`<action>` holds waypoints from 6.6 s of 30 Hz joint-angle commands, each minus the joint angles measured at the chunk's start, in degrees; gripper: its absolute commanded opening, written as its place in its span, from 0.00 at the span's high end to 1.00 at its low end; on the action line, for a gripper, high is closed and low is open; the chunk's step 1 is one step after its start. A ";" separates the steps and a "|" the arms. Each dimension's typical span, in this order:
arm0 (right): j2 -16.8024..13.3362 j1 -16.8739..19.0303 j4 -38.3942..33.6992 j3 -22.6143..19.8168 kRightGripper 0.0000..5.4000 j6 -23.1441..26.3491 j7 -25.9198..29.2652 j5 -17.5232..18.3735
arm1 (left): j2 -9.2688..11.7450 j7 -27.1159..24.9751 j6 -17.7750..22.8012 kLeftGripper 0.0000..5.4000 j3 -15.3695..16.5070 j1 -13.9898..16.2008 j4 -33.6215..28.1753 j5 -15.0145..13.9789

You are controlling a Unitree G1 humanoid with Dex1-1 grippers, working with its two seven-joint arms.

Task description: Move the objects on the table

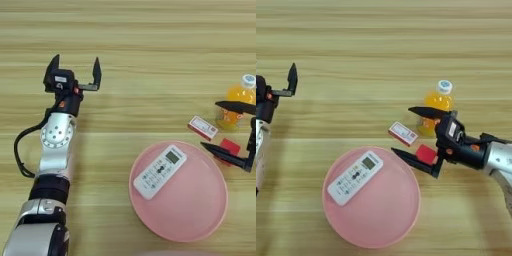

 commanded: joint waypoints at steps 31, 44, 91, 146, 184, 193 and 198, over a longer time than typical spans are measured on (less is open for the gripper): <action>11.58 -13.72 0.17 -10.43 0.00 8.67 -30.66 3.48 | 0.43 -0.70 -0.44 0.00 0.10 -0.90 0.04 -0.16; 12.53 -14.50 11.29 -8.29 0.00 13.52 -32.84 -2.03 | 0.42 -0.64 -0.45 0.00 0.11 -0.86 0.03 -0.18; 13.47 -15.46 18.33 -4.32 0.33 11.57 -27.02 -6.52 | 0.21 -0.44 -0.58 0.00 -0.03 -1.14 0.47 -0.07; 29.39 -20.88 23.48 17.41 0.30 6.81 -25.16 -17.77 | -0.35 0.68 -1.14 0.00 0.10 -0.68 0.45 0.13; 32.17 -22.51 7.59 8.70 0.00 -0.77 -25.24 -7.63 | -0.79 0.74 -1.84 0.00 -0.24 -1.14 2.11 0.34; 32.40 -23.67 -0.48 2.91 0.00 -0.41 -29.80 -1.75 | -0.78 0.74 -1.96 0.00 -0.36 -0.95 1.70 0.31; 31.23 -23.63 -1.27 -1.01 0.00 -1.83 -32.46 -1.73 | -0.77 0.83 -1.94 0.00 -0.33 -0.86 1.30 0.27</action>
